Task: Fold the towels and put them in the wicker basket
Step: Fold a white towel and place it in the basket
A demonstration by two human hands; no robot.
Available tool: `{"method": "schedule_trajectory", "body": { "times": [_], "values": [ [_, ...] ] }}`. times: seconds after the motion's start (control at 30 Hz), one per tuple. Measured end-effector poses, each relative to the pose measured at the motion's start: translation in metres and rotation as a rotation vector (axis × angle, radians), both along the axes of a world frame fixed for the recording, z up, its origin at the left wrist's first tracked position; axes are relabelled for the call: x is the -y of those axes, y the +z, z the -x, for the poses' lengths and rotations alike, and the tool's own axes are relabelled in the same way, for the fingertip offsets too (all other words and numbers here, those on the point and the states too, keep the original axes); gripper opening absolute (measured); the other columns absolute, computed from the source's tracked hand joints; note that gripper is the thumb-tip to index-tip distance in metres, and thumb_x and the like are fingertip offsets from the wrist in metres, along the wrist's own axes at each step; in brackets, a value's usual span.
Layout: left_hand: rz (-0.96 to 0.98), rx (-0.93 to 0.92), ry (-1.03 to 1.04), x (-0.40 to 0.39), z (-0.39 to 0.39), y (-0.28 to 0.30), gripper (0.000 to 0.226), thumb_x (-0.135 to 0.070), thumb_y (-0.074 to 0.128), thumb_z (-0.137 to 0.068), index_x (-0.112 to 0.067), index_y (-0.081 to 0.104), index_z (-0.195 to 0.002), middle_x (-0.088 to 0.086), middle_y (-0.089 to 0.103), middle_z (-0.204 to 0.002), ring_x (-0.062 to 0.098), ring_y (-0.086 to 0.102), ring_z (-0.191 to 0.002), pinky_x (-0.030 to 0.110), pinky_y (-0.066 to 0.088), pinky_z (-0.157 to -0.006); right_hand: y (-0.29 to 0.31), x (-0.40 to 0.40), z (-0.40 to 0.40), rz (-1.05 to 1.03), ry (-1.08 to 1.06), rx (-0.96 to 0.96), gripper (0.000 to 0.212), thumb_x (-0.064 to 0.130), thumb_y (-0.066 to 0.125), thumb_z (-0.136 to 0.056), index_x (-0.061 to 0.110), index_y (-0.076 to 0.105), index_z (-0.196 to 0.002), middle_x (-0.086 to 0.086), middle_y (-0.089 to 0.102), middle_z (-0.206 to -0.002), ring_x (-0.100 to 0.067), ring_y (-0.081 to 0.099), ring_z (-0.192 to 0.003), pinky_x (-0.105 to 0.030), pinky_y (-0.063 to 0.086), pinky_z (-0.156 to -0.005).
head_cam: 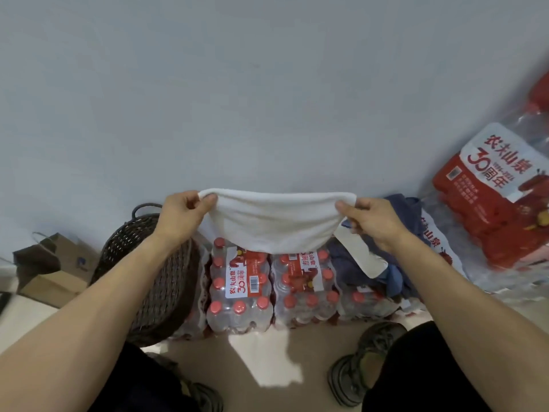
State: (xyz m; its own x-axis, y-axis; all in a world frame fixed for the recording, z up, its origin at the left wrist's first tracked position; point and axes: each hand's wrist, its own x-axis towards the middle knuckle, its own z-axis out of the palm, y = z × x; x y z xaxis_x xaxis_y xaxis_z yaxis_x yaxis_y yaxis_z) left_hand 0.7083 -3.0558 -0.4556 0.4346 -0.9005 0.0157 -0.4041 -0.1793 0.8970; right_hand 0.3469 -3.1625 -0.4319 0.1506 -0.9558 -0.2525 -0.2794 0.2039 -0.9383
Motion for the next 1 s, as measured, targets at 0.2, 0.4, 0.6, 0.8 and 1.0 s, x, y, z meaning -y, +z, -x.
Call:
{"method": "schedule_trajectory", "body": {
  "times": [0.2, 0.4, 0.6, 0.8, 1.0],
  "values": [
    [0.045, 0.0, 0.008, 0.004, 0.004, 0.027, 0.031, -0.043, 0.057, -0.095, -0.013, 0.066, -0.091, 0.004, 0.066, -0.062, 0.019, 0.064, -0.05, 0.033, 0.047, -0.05, 0.02, 0.013, 0.001, 0.202, -0.011, -0.048, 0.022, 0.035, 0.073, -0.087, 0.015, 0.073, -0.077, 0.004, 0.056, -0.049, -0.008, 0.046, -0.04, -0.018, 0.042, -0.044],
    [0.068, -0.294, -0.138, 0.008, 0.019, 0.028, 0.026, -0.027, 0.046, -0.103, -0.005, 0.057, -0.109, 0.017, 0.071, -0.097, 0.025, 0.074, -0.082, 0.027, 0.061, -0.066, 0.022, 0.014, -0.011, -0.026, -0.016, 0.21, 0.034, 0.034, 0.049, -0.102, 0.003, 0.059, -0.109, -0.012, 0.075, -0.087, -0.03, 0.075, -0.075, -0.031, 0.061, -0.061],
    [0.027, 0.045, -0.127, 0.012, 0.01, 0.02, 0.029, -0.031, 0.045, -0.103, -0.005, 0.057, -0.098, 0.02, 0.06, -0.09, 0.02, 0.059, -0.084, 0.032, 0.052, -0.08, 0.014, 0.018, -0.015, -0.001, -0.08, 0.284, 0.025, 0.027, 0.044, -0.105, 0.006, 0.056, -0.112, -0.017, 0.068, -0.107, -0.03, 0.073, -0.092, -0.038, 0.06, -0.083],
    [0.031, 0.233, -0.206, -0.005, 0.004, 0.003, 0.023, -0.032, 0.047, -0.101, -0.017, 0.055, -0.085, -0.007, 0.046, -0.065, -0.002, 0.043, -0.054, 0.01, 0.032, -0.049, -0.025, 0.009, -0.007, -0.054, -0.142, 0.314, 0.017, 0.017, 0.051, -0.102, 0.009, 0.063, -0.094, -0.007, 0.067, -0.103, -0.022, 0.069, -0.097, -0.032, 0.058, -0.084],
    [-0.387, 0.388, -0.425, -0.037, 0.027, -0.043, 0.028, -0.025, 0.055, -0.098, -0.023, 0.054, -0.07, -0.003, 0.056, -0.067, 0.023, 0.055, -0.071, 0.03, 0.035, -0.063, -0.093, -0.033, 0.013, -0.37, -0.132, 0.223, 0.02, 0.013, 0.046, -0.102, 0.004, 0.052, -0.12, -0.01, 0.061, -0.115, -0.029, 0.06, -0.108, -0.037, 0.054, -0.085]
  ]
}}
